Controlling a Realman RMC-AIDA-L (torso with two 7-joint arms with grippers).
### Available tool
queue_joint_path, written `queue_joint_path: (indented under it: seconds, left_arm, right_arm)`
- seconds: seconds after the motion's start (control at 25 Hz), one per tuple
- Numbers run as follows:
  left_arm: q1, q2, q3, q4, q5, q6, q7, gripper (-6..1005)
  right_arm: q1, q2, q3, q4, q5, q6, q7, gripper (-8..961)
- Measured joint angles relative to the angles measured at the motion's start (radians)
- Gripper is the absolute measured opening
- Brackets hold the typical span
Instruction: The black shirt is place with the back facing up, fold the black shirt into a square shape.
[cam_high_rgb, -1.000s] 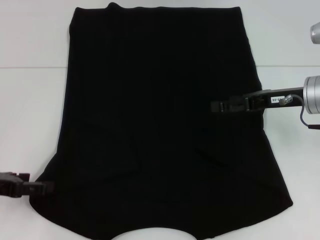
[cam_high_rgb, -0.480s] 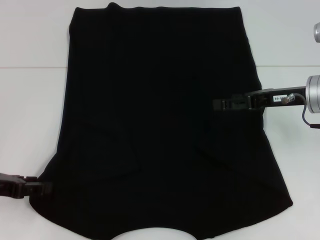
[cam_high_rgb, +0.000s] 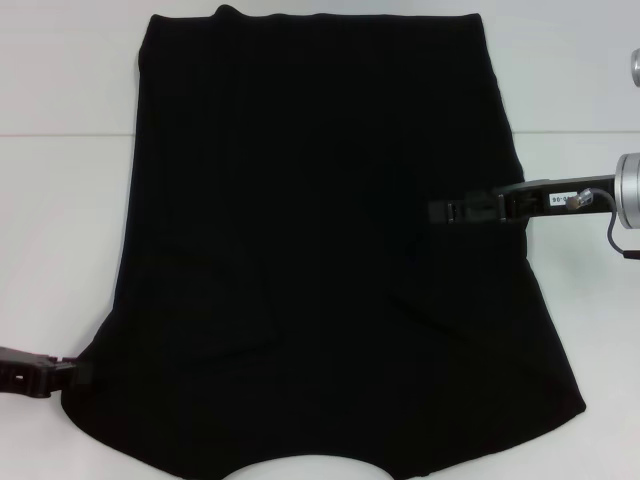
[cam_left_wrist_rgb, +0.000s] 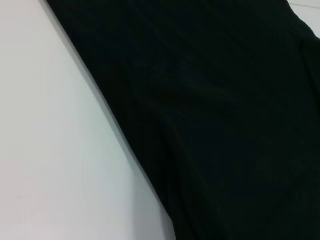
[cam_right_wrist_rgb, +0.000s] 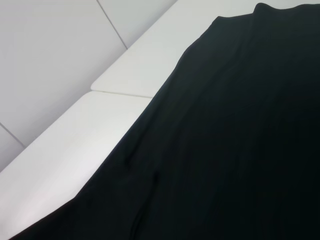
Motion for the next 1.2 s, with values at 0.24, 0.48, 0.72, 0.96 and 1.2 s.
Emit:
queue_joint_path:
  seconds: [0.24,0.48,0.72,0.96,1.2]
  left_arm:
    - [-0.005,0.0,-0.005,0.0,-0.003,0.006,0.001,92]
    - [-0.002,0.001,-0.056,-0.014,-0.009,0.004,0.005,30]
    - [0.005,0.003,-0.108,-0.046,-0.039,0.004,0.01,29]
    - [0.007,0.012,-0.135,-0.092,-0.054,-0.008,0.019,30]
    - [0.0,0.015,-0.152,-0.132,-0.059,-0.012,0.046,29]
  right_arm:
    - [-0.012,-0.004,-0.001,0.003,-0.002,-0.001,0.002,914]
    - [-0.048,-0.013,0.003,0.0,0.001,-0.046,0.024,915]
    - [-0.13,-0.062,0.004,0.004,-0.002,-0.159,0.08,915]
    - [-0.235,-0.132,-0.003,0.019,-0.005,-0.22,0.147,915]
    - [-0.266,-0.15,0.002,0.066,-0.036,-0.232,0.153,914]
